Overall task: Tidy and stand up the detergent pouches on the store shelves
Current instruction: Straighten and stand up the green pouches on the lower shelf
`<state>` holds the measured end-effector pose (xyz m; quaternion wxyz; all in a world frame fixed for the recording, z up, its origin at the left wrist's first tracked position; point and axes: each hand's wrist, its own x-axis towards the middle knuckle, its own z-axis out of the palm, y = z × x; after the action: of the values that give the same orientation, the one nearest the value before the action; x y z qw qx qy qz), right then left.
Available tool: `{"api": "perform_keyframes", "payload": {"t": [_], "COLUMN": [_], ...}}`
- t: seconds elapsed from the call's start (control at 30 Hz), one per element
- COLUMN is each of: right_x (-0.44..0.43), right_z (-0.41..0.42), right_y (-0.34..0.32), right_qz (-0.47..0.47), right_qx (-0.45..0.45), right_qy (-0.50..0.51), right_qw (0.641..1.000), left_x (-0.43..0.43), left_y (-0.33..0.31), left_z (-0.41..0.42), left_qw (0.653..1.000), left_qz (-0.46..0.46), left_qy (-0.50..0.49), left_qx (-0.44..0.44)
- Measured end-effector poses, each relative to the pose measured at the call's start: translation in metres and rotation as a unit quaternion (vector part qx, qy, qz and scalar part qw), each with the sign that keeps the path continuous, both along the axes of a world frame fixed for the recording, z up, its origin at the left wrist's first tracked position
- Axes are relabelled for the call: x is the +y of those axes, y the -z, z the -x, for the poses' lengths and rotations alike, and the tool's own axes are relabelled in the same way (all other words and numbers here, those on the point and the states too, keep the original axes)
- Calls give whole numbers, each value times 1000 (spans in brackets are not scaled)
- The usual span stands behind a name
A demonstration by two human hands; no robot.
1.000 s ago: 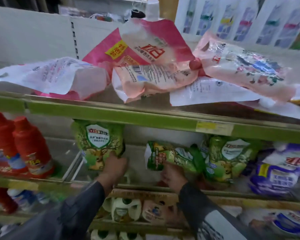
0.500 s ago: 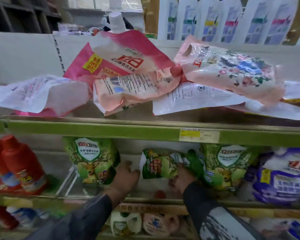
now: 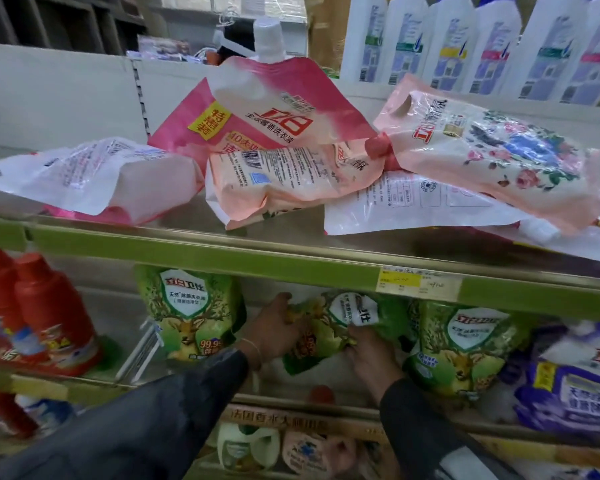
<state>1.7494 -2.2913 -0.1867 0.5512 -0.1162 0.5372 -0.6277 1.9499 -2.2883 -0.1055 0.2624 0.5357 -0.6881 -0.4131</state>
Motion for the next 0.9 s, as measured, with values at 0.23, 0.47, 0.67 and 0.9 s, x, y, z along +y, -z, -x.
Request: {"api": "perform_keyframes", "payload": {"t": [0.23,0.47,0.67,0.9], "right_x": [16,17,17,17], "right_z": [5,12,12,20], "right_y": [-46,-64,-87,-99], "right_qz": [98,123,195,162], "right_qx": [146,220,130,149], "right_qy": [-144,-193,-162,-116], "right_qw": [974,948,959,969], "left_x": [-8,-21,-22,-28], "left_y": [-3,6,6,-5], "left_z": [5,-1,17,36], "left_qw": [995,962,937,937], "left_qz": [18,-59,-109,-98], "left_qy": [62,8,-60,-99], "left_qx": [78,265,327,319]}}
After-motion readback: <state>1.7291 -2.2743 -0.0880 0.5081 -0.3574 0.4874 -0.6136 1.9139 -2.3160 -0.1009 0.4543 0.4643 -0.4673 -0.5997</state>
